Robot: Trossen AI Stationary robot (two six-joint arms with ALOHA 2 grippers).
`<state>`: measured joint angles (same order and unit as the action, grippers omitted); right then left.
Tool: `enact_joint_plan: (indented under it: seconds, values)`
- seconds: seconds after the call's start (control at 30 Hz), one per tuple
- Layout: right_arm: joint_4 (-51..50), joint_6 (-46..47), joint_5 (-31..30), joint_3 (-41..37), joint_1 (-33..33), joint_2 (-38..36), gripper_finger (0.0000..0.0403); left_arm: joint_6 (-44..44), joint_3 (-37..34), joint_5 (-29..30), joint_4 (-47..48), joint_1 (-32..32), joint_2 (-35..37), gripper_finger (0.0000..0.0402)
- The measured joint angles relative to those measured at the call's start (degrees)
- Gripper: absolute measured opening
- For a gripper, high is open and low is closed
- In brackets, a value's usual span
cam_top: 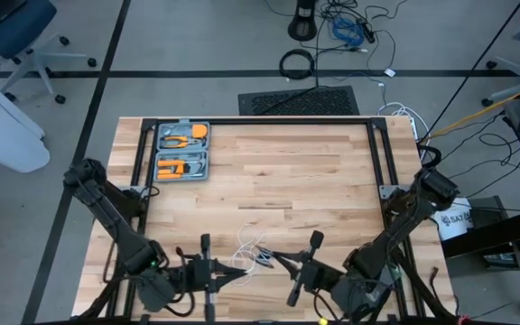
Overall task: Coil cords
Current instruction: Coil the white wire on the spool
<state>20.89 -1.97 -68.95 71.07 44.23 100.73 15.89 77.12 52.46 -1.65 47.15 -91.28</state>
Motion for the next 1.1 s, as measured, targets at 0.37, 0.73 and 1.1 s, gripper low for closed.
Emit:
enact_joint_plan:
  seconds: [0.37,0.73,1.1]
  values:
    - [-1.13,2.8,-0.12,0.0,-1.06,0.0,0.0,0.28,0.0,-6.5,-4.87,-4.97,-3.63,0.0001]
    - [-1.09,5.02,-1.58,0.0,-1.18,0.0,0.0,1.83,0.0,-12.73,-8.65,-8.45,-8.46,0.0001]
    - [0.4,6.04,-3.0,0.0,-0.99,0.0,0.0,3.28,0.0,-16.06,-8.01,-9.63,-9.97,0.0001]
